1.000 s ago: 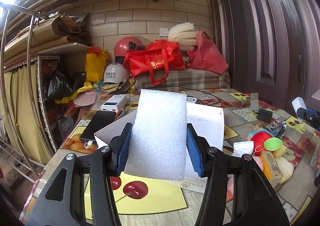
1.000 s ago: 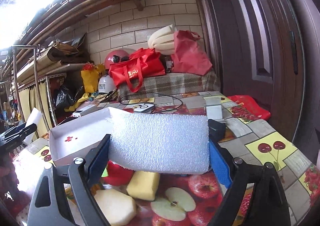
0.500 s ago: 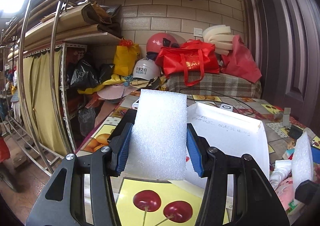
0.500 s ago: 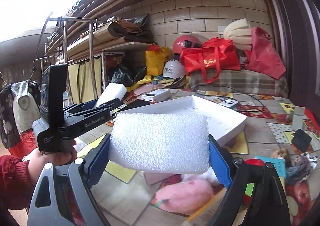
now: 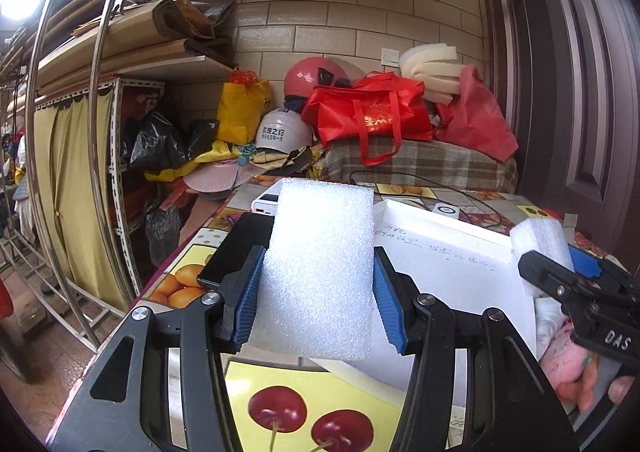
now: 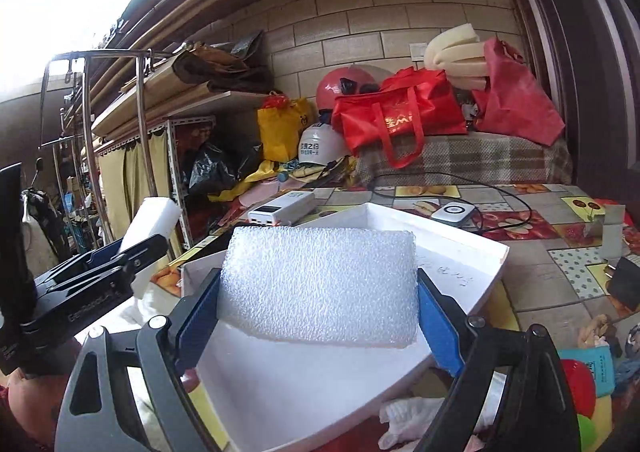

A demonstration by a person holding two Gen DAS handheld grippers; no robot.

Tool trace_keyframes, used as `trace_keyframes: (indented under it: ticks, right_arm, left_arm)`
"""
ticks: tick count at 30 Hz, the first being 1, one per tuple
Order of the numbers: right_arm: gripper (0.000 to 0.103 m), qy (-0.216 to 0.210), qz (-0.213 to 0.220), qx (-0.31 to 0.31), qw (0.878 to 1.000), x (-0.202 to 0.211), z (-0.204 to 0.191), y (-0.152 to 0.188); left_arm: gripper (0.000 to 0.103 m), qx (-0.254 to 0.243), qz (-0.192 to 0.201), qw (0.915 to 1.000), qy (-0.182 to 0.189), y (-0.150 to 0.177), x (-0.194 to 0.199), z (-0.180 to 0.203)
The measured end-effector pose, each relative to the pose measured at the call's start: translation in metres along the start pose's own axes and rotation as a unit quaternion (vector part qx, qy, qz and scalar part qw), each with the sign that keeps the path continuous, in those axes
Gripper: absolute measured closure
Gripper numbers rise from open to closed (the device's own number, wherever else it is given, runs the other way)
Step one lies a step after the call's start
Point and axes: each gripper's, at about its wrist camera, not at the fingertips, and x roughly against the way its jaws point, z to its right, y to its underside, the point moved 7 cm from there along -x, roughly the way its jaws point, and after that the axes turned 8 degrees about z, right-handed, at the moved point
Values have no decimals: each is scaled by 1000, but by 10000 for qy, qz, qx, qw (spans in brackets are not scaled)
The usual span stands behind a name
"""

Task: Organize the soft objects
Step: 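Carry the foam block into the white tray and open the left gripper, then withdraw the left gripper from the tray back toward the pile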

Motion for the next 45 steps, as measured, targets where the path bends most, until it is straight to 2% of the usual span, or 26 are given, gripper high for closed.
trace_keyframes:
  ticks: [6,8,11,15,18,21,30,34,38,39,40,41,44,45]
  right_arm:
    - [13,859,77,36,9963,-13,77,-12]
    - [13,1124,73,-86,9936,-13,102,-14]
    - [13,1305,20,-452,9904,-7,126,-12]
    - [14,1067,-86,-469,9931,9,105,-5]
    - [14,807,-54,-34,9967,10,70,-6]
    - [14,726,30,384,9966,1,48,-10]
    - [13,951,-301,410,9942,-43,56,-8]
    - [13,950,-534,426,9931,-61,56,-4]
    - [10,975,-817,419,9910,-74,58,2]
    - [8,979,-893,435,9902,-76,58,4]
    - [0,985,-935,450,9897,-77,58,5]
    - [0,988,-950,468,9895,-77,57,5]
    - [0,1028,-934,517,9890,-76,57,5]
    - [0,1055,-929,496,9888,-76,58,5]
  left_arm:
    - [51,-226,-32,9993,296,-2,-17,36]
    - [51,-263,-21,9990,348,-3,-23,46]
    - [51,-321,-63,9986,426,-2,-33,60]
    - [51,-439,-142,9981,415,-1,-44,71]
    - [51,-295,-238,9987,337,0,-49,65]
    - [51,-151,-336,9992,182,0,-54,54]
    - [51,-405,-694,9968,-44,8,-79,55]
    - [51,-333,-997,9943,-183,14,-90,49]
    - [51,-215,-991,9943,-339,14,-89,42]
    - [49,-192,-963,9942,-430,14,-87,39]
    - [43,-173,-932,9942,-504,13,-87,37]
    - [24,-156,-896,9943,-553,12,-85,36]
    - [4,34,-786,9938,-785,9,-81,24]
    - [1,126,-786,9934,-829,9,-80,20]
